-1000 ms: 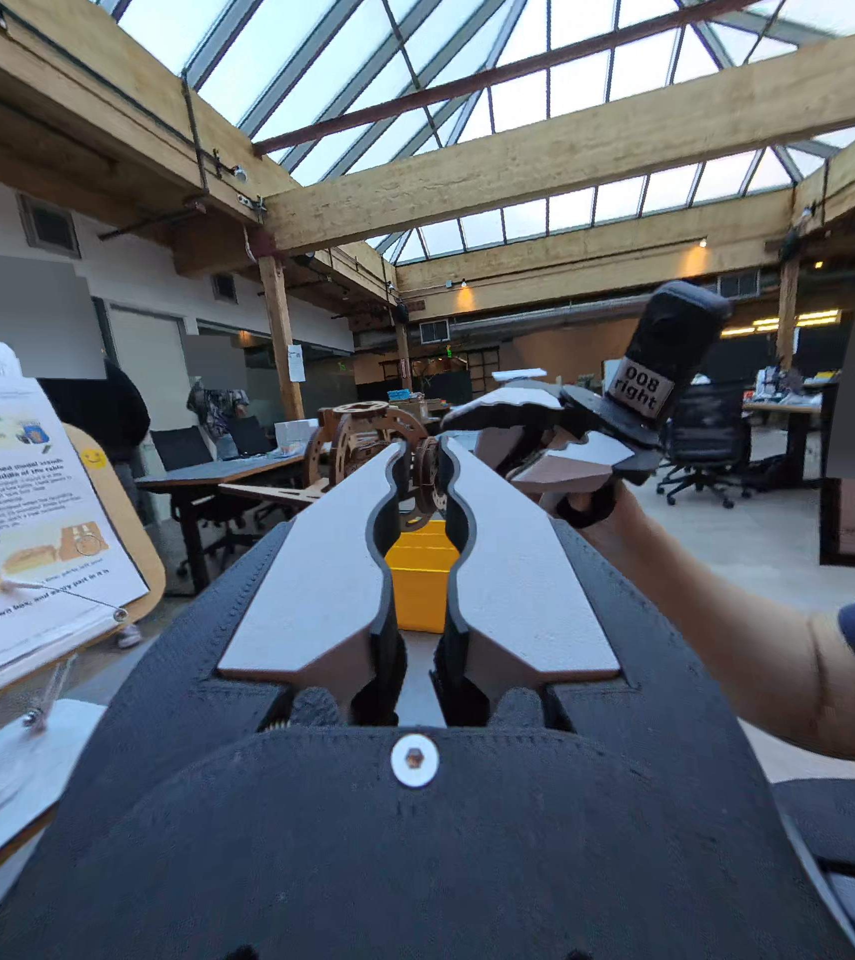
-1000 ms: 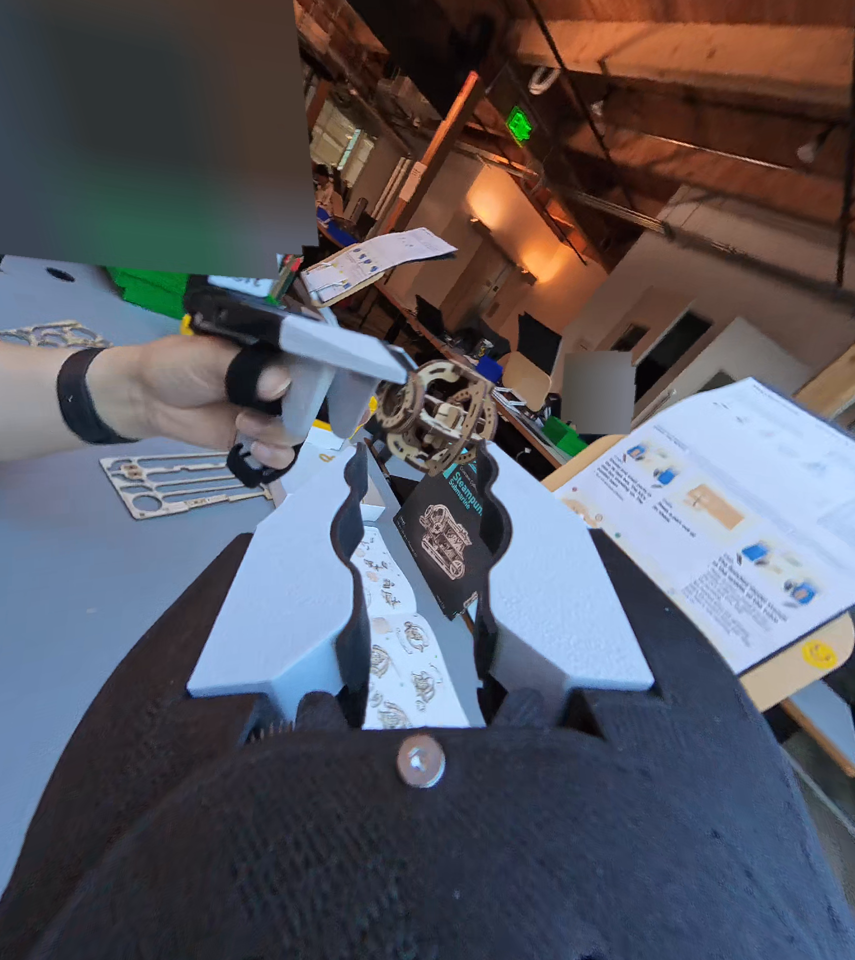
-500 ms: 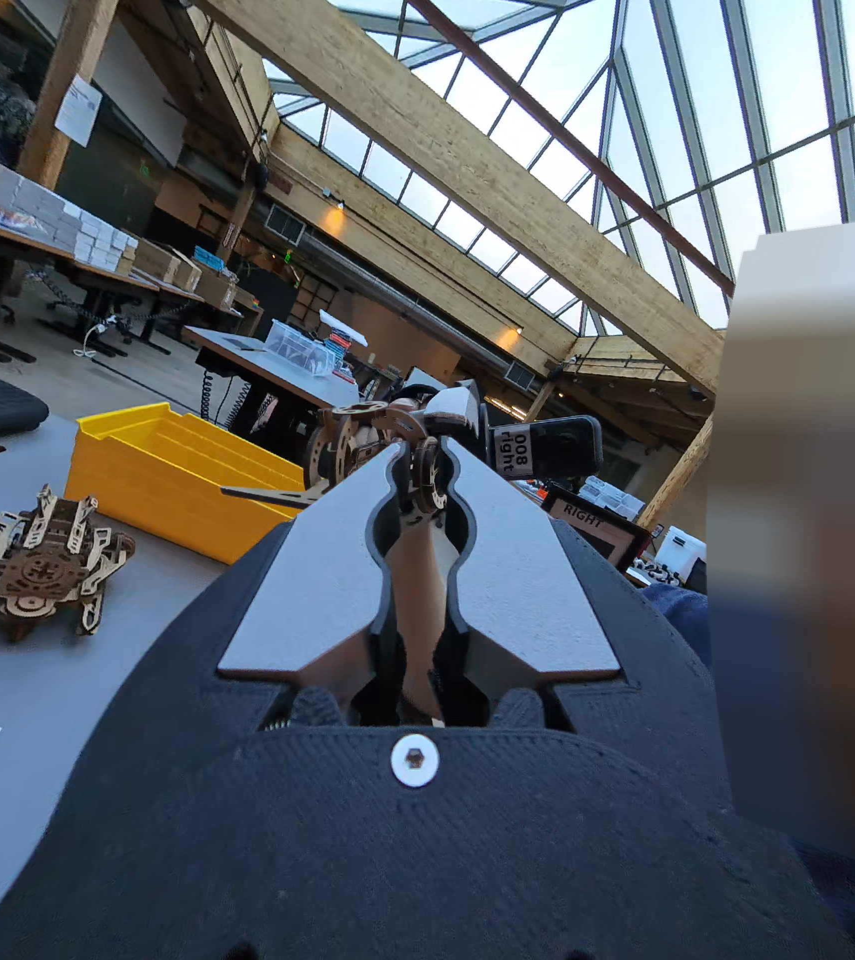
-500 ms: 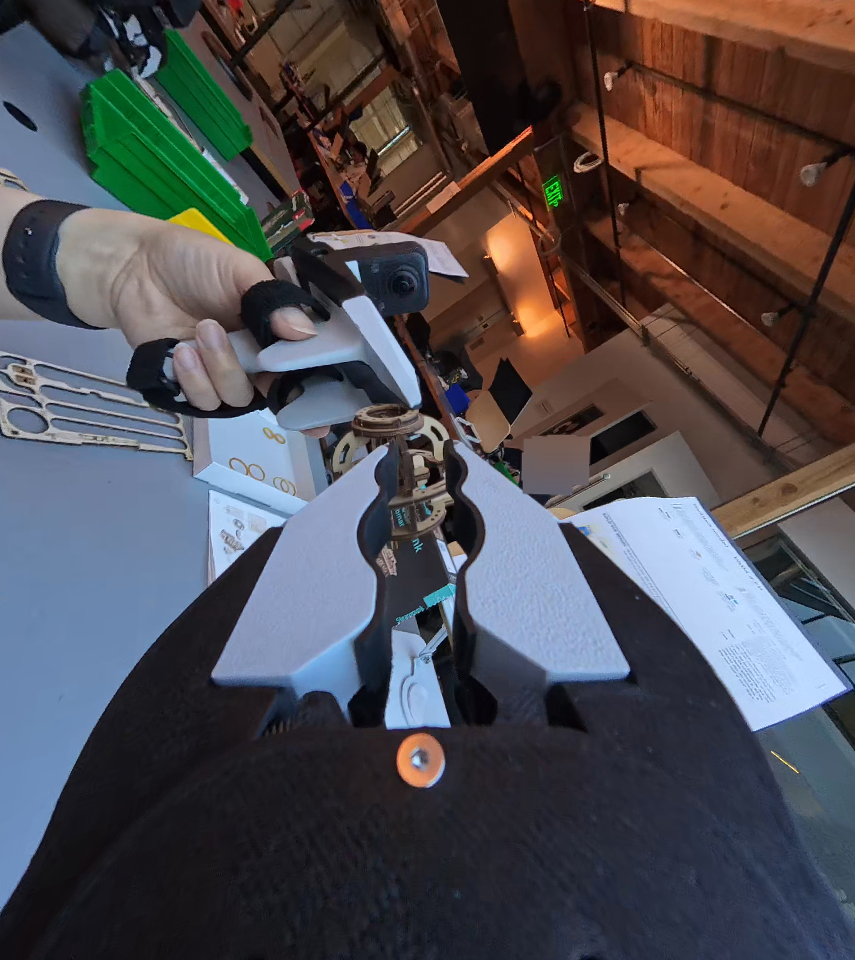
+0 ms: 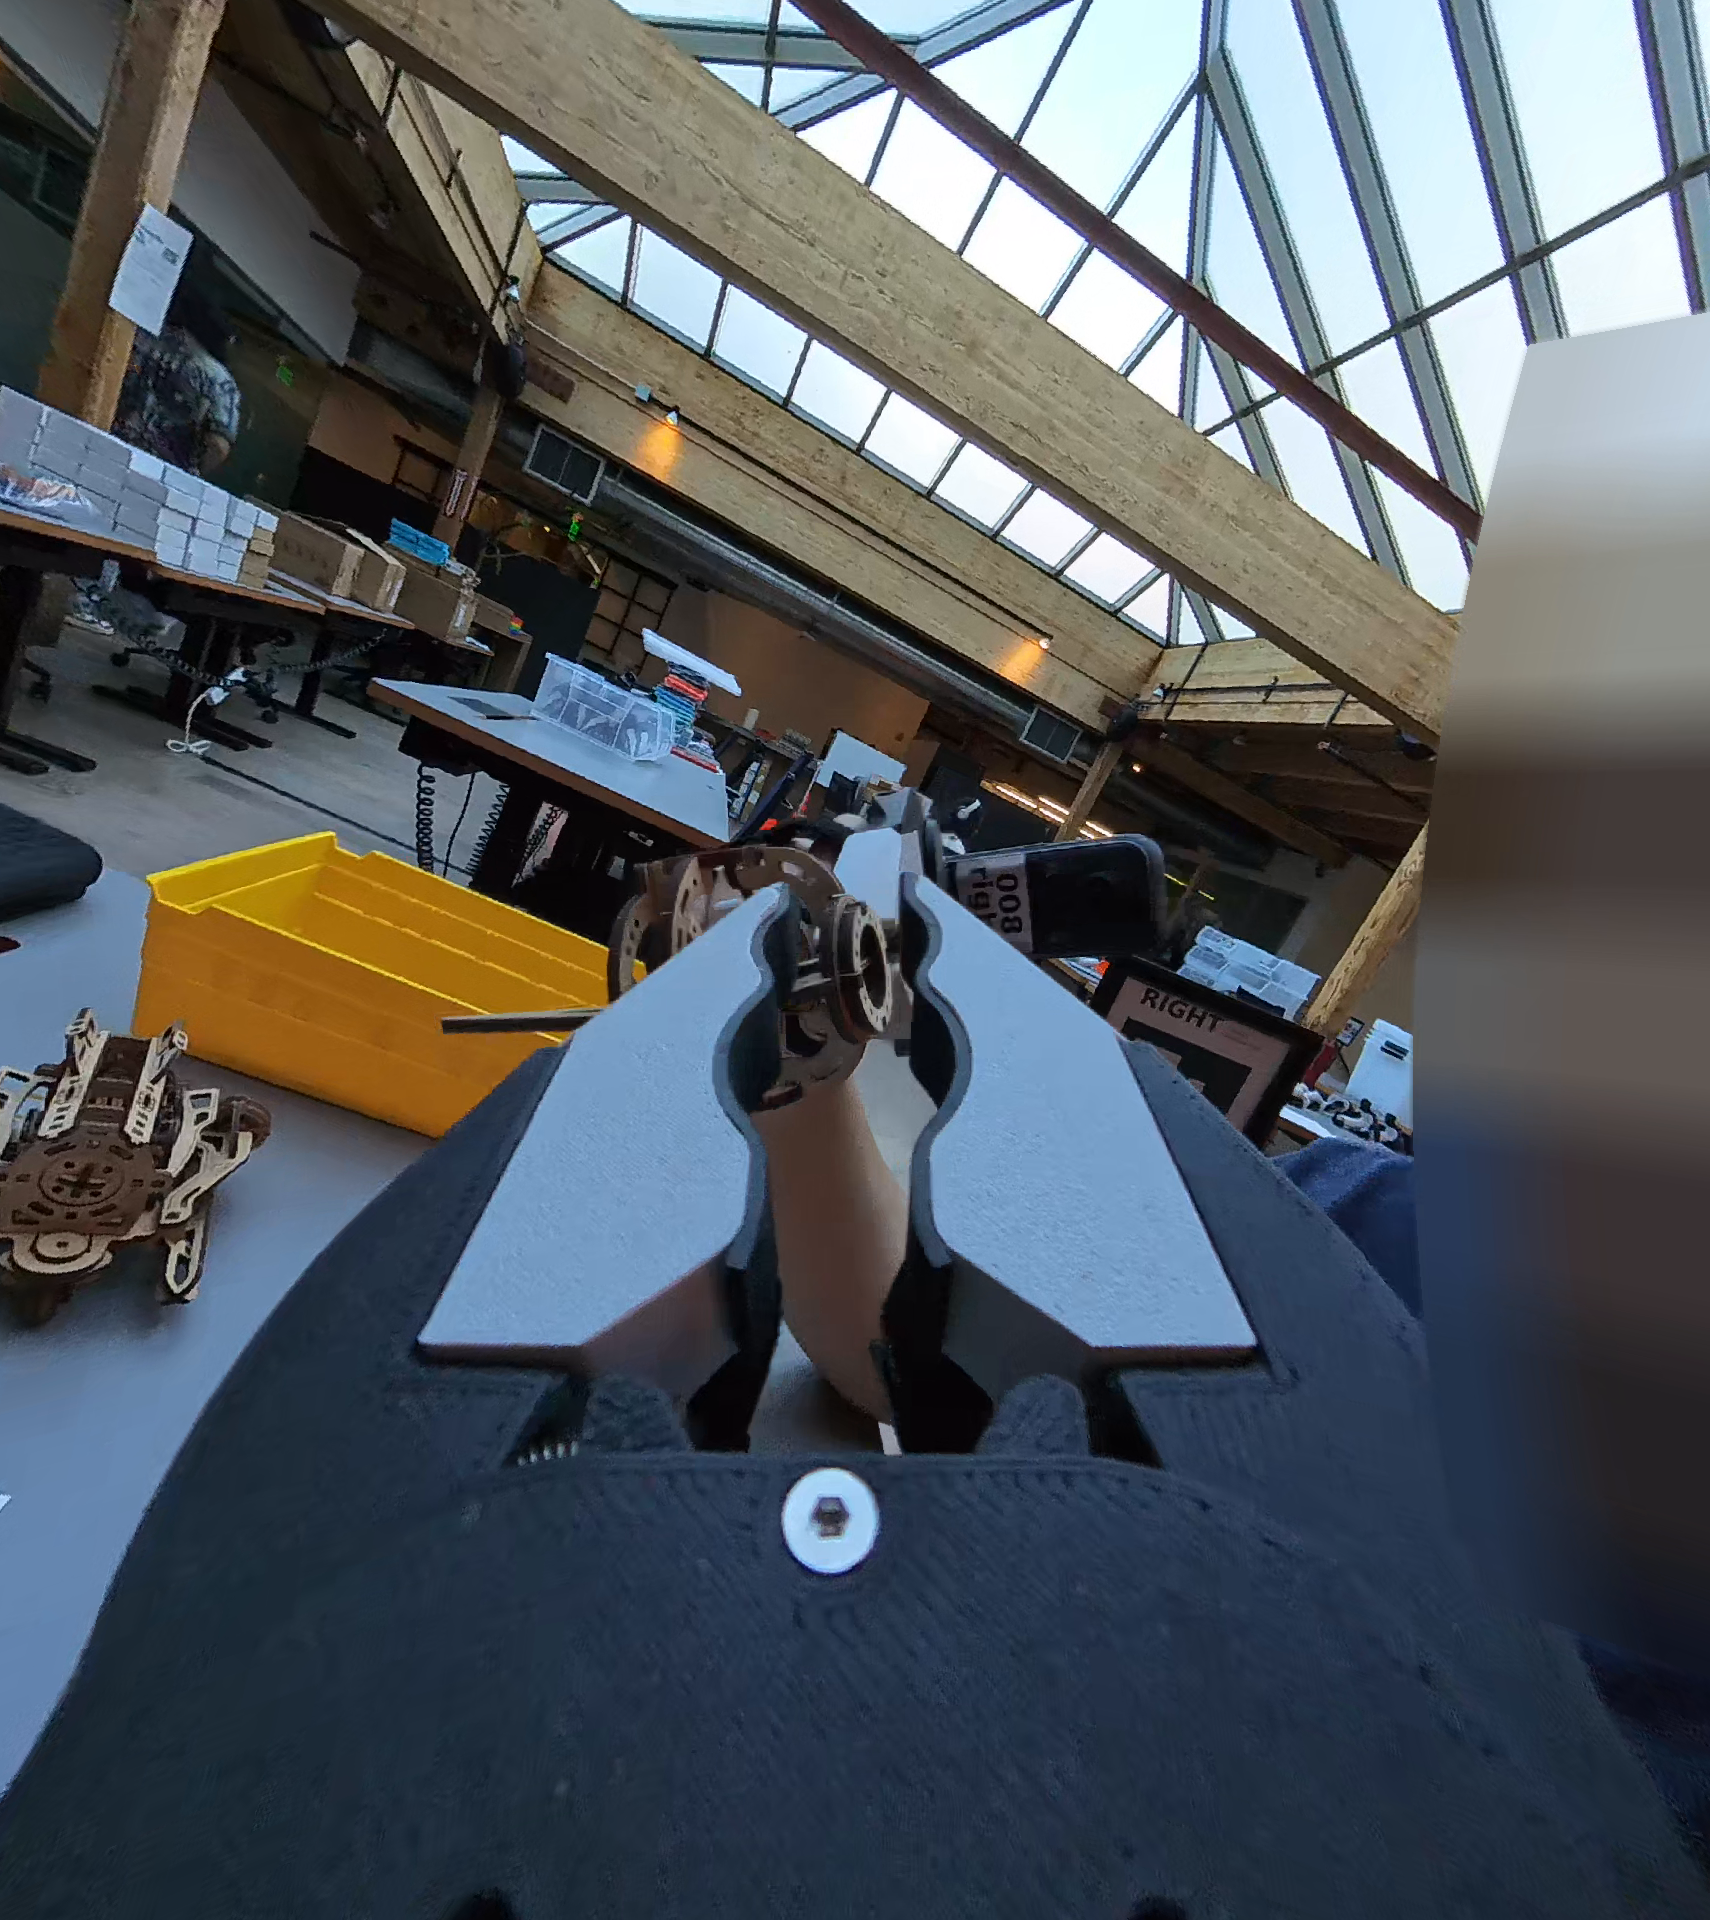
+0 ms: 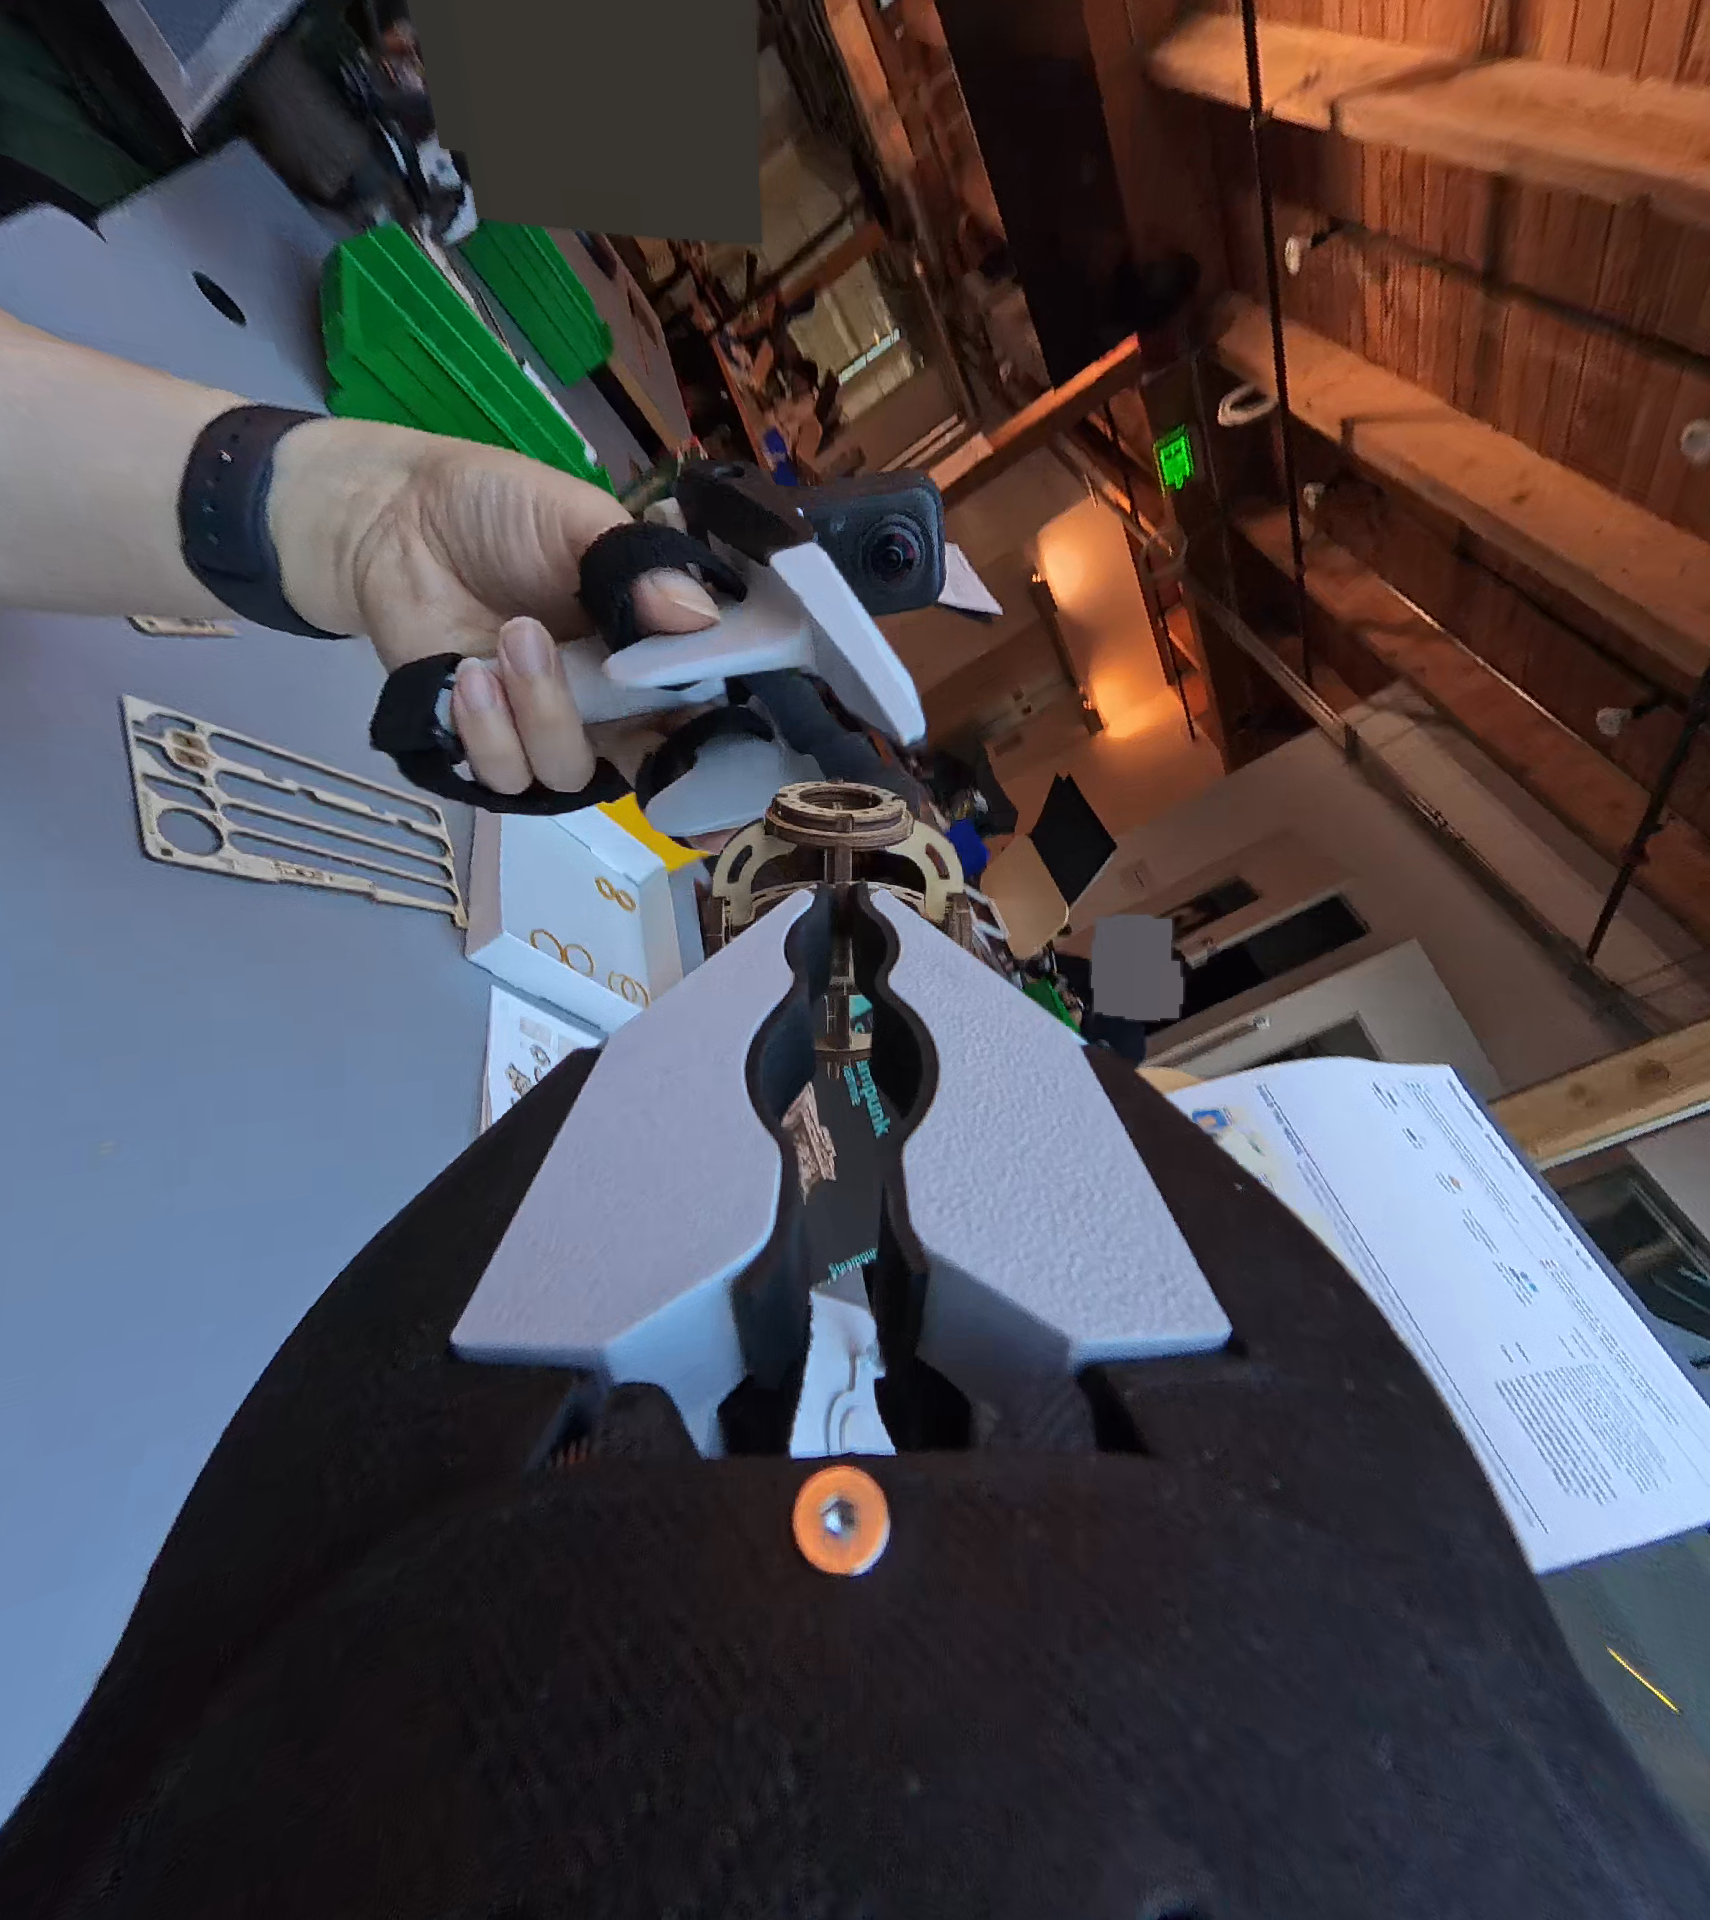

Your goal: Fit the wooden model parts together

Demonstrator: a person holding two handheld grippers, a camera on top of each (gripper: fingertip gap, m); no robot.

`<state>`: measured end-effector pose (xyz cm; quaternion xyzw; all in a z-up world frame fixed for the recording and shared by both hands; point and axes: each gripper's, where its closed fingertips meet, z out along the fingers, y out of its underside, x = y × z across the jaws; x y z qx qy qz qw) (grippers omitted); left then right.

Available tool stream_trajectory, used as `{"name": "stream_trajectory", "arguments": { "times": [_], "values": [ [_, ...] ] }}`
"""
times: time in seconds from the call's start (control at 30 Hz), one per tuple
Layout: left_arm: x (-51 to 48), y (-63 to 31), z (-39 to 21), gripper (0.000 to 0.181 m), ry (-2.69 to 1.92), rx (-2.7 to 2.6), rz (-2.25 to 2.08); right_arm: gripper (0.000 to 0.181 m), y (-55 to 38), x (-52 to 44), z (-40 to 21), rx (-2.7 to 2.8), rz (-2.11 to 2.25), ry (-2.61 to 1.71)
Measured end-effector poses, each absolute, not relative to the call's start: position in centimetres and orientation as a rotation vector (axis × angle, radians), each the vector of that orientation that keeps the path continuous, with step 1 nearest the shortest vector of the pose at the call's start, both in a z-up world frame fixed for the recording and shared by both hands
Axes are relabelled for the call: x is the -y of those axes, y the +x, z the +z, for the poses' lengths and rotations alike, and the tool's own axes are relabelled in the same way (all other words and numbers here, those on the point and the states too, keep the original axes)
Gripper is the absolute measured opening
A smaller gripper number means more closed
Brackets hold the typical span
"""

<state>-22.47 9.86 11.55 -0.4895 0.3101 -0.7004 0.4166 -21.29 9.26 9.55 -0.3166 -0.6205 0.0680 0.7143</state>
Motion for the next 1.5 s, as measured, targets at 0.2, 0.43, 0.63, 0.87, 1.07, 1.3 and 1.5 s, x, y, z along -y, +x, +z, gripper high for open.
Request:
{"name": "stream_trajectory", "arguments": {
  "times": [0.2, 0.43, 0.63, 0.87, 1.07, 1.3, 1.5],
  "values": [
    [-8.4, -23.0, 11.7, 0.023, -1.225, -0.903, -1.633, 0.000, -20.5, -7.0, 10.6, 1.368, 0.310, -0.581],
    [-7.1, -22.7, 11.9, 0.021, -1.198, -0.977, -1.547, 0.001, -20.5, -6.7, 10.2, 1.398, 0.226, -0.516],
    [-8.0, -23.4, 12.0, 0.023, -1.184, -0.989, -1.189, 0.001, -20.1, -6.3, 10.9, 1.362, 0.224, -0.482],
    [-8.4, -23.2, 12.5, 0.066, -1.235, -0.878, -1.238, 0.000, -19.5, -5.8, 12.2, 1.287, 0.144, -0.411],
    [-6.9, -21.5, 13.0, 0.086, -1.165, -0.884, -1.379, 0.001, -19.5, -4.4, 13.4, 1.214, -0.006, -0.300],
    [-5.8, -20.5, 13.0, 0.082, -1.100, -0.897, -1.535, 0.001, -20.3, -3.5, 13.3, 1.209, -0.064, -0.246],
    [-5.5, -20.7, 13.1, 0.052, -1.034, -0.911, -1.558, 0.001, -20.4, -3.8, 13.1, 1.209, -0.039, -0.260]
  ]
}}
